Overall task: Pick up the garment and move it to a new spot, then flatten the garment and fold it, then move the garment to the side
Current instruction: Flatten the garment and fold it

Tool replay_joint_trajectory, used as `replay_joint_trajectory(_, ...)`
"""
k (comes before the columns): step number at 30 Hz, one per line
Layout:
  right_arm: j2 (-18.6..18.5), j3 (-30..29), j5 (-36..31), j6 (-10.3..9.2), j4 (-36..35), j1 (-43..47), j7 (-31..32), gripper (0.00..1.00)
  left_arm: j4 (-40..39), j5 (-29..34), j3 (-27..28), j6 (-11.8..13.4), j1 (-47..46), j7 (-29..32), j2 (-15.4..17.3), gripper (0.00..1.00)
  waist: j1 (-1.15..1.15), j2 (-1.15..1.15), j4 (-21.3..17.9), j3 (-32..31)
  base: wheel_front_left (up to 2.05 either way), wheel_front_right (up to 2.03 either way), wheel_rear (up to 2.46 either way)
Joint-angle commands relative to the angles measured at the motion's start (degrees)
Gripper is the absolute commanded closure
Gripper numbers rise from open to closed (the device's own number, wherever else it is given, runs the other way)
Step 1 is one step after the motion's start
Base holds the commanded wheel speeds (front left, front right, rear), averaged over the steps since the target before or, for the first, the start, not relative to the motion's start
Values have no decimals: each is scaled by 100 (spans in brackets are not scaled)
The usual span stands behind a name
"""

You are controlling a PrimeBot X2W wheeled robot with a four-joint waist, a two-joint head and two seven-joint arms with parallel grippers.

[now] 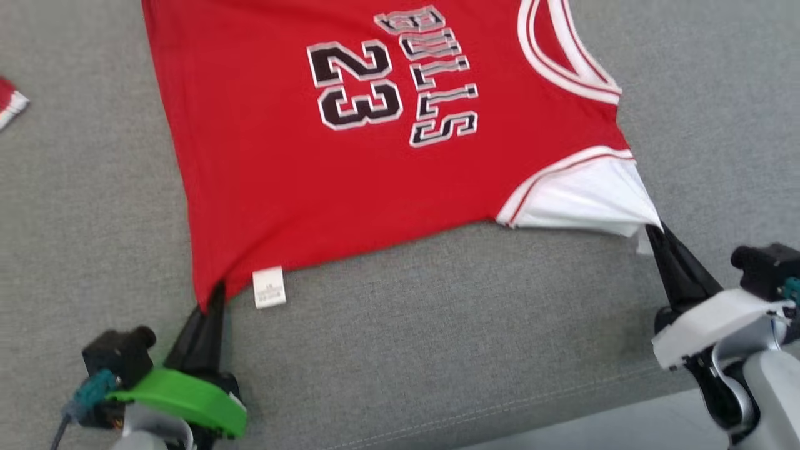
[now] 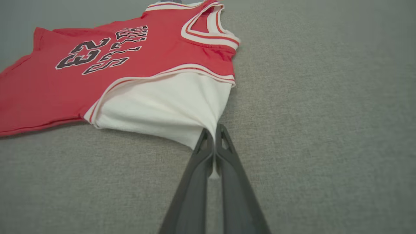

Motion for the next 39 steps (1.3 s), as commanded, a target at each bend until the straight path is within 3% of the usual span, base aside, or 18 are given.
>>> replay_joint_trajectory(1, -70, -122, 98, -12, -129, 333, 43, 100, -208, -83, 12, 159, 367, 21, 33, 100, 1, 61, 242, -1204, 0, 0, 0)
replay_joint_trajectory(8, -49, -925, 280, -11, -1410, 2067, 452, 100, -1948, -230, -71, 1037, 1962, 222, 25, 100, 1, 61, 216, -1511, 0, 0, 0)
replay_joint_trajectory(12, 126, -987, 197, -11, -1700, 2016, 681, 100, -2274, -308, -53, 1215, 2063, 376, 40, 100, 1, 61, 104, -1484, 0, 0, 0)
replay_joint_trajectory(21, 431, -667, 5, -10, -1187, 882, 999, 100, -2273, -488, -33, 1316, 1451, 990, 101, 100, 1, 61, 66, -1064, 0, 0, 0)
replay_joint_trajectory(30, 538, -464, -148, -10, -3, -699, 1039, 100, -1684, -608, -15, 1175, 146, 1724, 59, 100, 1, 61, 294, -369, 0, 0, 0)
replay_joint_trajectory(39, 586, -138, -333, -10, 1298, -1903, 807, 100, -814, -760, -36, 1074, -698, 2105, -102, 100, 1, 61, 410, -181, 0, 0, 0)
